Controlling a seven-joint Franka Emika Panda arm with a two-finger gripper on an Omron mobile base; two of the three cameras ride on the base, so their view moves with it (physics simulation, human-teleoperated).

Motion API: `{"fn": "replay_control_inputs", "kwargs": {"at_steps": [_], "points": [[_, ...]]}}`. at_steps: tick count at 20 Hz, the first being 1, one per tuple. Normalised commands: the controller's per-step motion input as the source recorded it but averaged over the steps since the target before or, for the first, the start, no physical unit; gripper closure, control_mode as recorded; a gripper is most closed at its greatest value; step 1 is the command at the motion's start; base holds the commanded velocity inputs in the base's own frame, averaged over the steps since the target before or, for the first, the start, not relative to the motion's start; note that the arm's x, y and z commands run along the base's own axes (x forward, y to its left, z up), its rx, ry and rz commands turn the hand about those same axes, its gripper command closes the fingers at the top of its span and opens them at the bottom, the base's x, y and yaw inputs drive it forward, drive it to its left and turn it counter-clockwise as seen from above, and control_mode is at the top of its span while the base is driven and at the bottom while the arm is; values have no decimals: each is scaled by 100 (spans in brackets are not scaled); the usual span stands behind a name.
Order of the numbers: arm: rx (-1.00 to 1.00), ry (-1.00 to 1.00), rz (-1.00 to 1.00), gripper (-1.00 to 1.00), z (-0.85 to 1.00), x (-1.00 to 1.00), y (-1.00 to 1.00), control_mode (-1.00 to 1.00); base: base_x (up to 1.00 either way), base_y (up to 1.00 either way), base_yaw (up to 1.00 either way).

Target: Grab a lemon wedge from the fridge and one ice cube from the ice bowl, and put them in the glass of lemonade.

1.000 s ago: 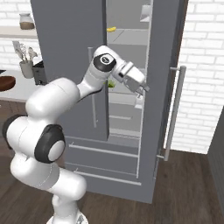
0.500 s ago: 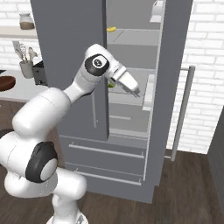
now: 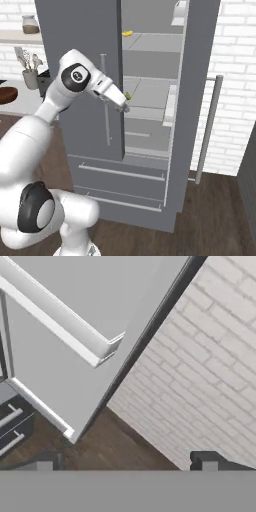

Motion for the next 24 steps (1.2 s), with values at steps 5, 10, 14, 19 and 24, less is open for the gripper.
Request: {"fn": "replay_control_inputs", "kwargs": {"at_steps": [5, 10, 14, 19, 24], "points": [[29, 0, 36, -100, 0, 0, 100, -100, 0, 0, 0], [40, -5, 48, -100, -10, 9, 96, -100, 0, 0, 0], [41, -25, 52, -100, -37, 32, 79, -100, 0, 0, 0], [4, -41, 9, -100, -57, 50, 7, -100, 0, 0, 0], [0, -14, 0, -100, -1, 66, 0, -100, 0, 0, 0]]}}
